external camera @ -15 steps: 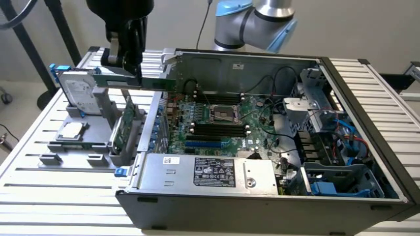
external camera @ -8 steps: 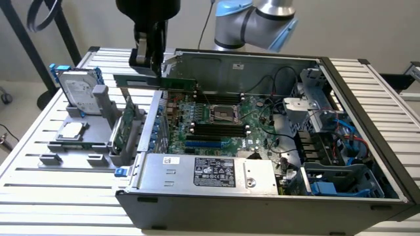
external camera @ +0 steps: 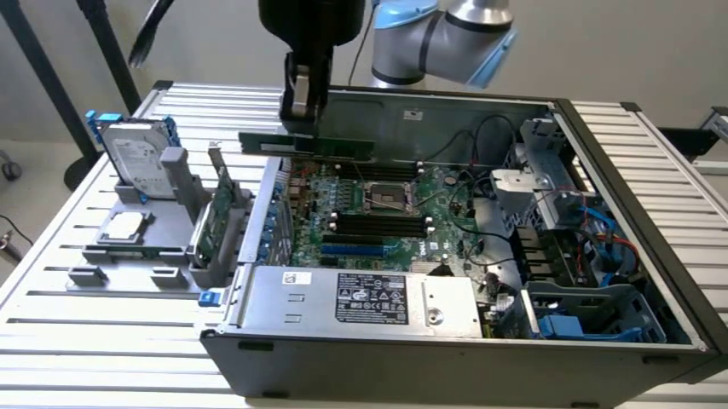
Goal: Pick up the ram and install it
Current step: 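Pick up the ram and move it above insertion slot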
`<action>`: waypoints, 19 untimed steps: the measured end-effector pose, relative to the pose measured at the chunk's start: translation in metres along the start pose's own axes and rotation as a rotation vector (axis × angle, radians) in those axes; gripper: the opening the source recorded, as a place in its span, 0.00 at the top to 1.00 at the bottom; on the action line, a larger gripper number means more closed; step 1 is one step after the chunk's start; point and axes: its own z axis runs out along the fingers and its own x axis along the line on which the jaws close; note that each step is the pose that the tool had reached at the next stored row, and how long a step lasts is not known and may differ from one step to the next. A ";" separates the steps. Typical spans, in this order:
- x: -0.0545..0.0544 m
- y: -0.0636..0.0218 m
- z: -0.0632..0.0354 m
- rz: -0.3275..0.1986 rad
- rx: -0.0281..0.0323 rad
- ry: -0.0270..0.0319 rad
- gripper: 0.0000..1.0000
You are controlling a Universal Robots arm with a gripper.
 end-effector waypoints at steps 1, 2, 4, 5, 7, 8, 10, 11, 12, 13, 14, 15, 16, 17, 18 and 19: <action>-0.002 -0.0045 0.0016 0.000 0.0001 -0.0001 0.86; -0.003 -0.0089 0.0031 0.000 0.0000 0.0001 0.86; -0.007 -0.0176 0.0064 0.000 0.0000 0.0001 0.86; -0.009 -0.0215 0.0080 0.000 0.0000 0.0000 0.86; -0.015 -0.0285 0.0115 0.000 0.0000 -0.0001 0.86; -0.017 -0.0318 0.0132 0.000 0.0000 0.0000 0.86; -0.023 -0.0385 0.0168 0.000 0.0000 -0.0001 0.86; -0.026 -0.0418 0.0185 0.000 0.0000 0.0000 0.86; -0.029 -0.0452 0.0204 0.000 0.0000 0.0000 0.86; -0.031 -0.0485 0.0221 0.000 0.0000 0.0000 0.86; -0.034 -0.0519 0.0239 0.000 0.0000 0.0000 0.86; -0.037 -0.0555 0.0257 0.000 0.0000 -0.0001 0.86; -0.040 -0.0590 0.0274 0.000 0.0000 -0.0001 0.86; -0.043 -0.0624 0.0291 0.000 0.0000 -0.0001 0.86; -0.046 -0.0656 0.0308 0.000 0.0000 0.0000 0.86; -0.050 -0.0682 0.0322 0.000 0.0000 0.0002 0.86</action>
